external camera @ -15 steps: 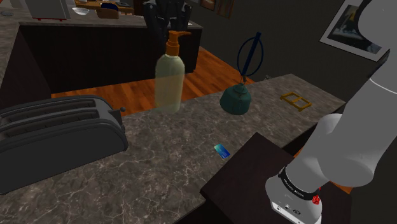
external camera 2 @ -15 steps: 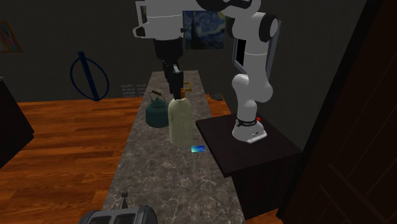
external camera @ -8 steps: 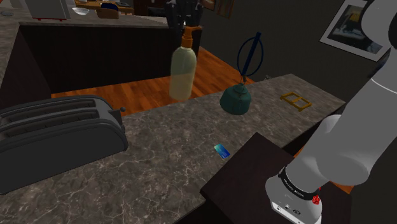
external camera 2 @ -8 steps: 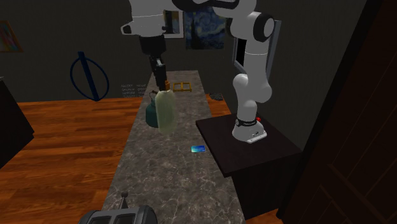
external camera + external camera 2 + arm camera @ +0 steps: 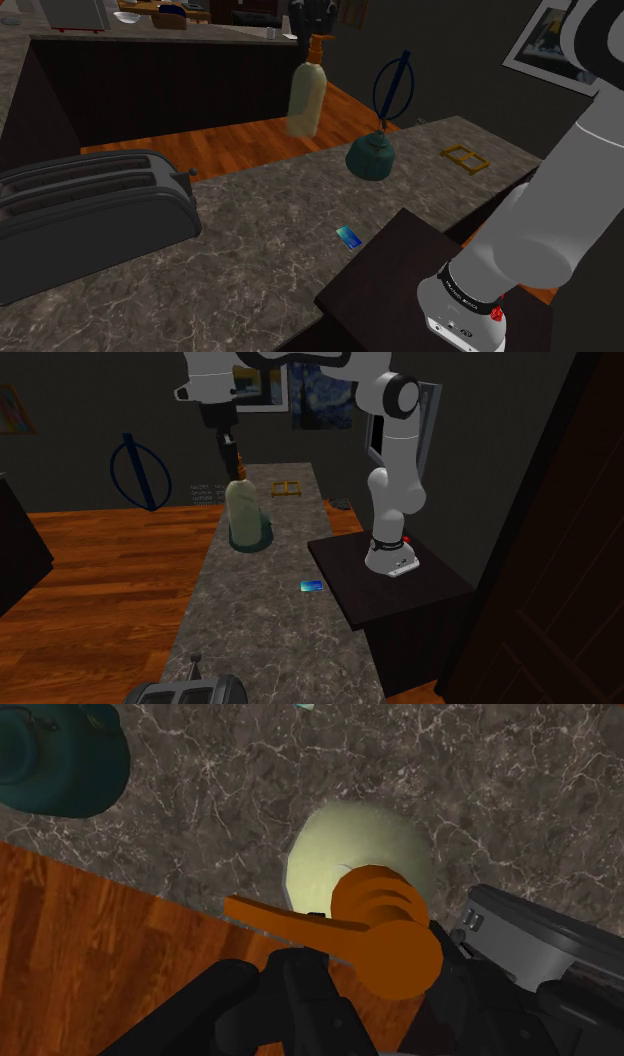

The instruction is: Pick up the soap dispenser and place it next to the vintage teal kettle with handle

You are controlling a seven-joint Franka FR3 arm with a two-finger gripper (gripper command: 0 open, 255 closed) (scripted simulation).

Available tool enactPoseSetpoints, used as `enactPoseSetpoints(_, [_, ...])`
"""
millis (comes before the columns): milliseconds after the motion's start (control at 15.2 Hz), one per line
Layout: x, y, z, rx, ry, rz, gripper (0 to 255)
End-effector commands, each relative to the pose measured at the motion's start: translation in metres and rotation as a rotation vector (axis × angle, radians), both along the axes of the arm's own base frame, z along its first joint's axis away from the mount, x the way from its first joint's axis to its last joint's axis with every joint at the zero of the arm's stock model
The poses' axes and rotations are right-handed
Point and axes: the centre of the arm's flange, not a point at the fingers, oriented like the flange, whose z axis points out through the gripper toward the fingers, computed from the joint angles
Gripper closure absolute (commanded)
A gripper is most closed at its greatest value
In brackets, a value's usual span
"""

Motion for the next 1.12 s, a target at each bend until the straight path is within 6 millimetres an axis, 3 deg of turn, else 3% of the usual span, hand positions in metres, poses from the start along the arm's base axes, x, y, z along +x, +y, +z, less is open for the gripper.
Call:
enactPoseSetpoints(0, [0.006,-0.028,0.001,0.000,-0.001,0.001,255])
enactPoseSetpoints(1056, [0.077,-0.226,0.001,0.000,-0.001,0.001,255])
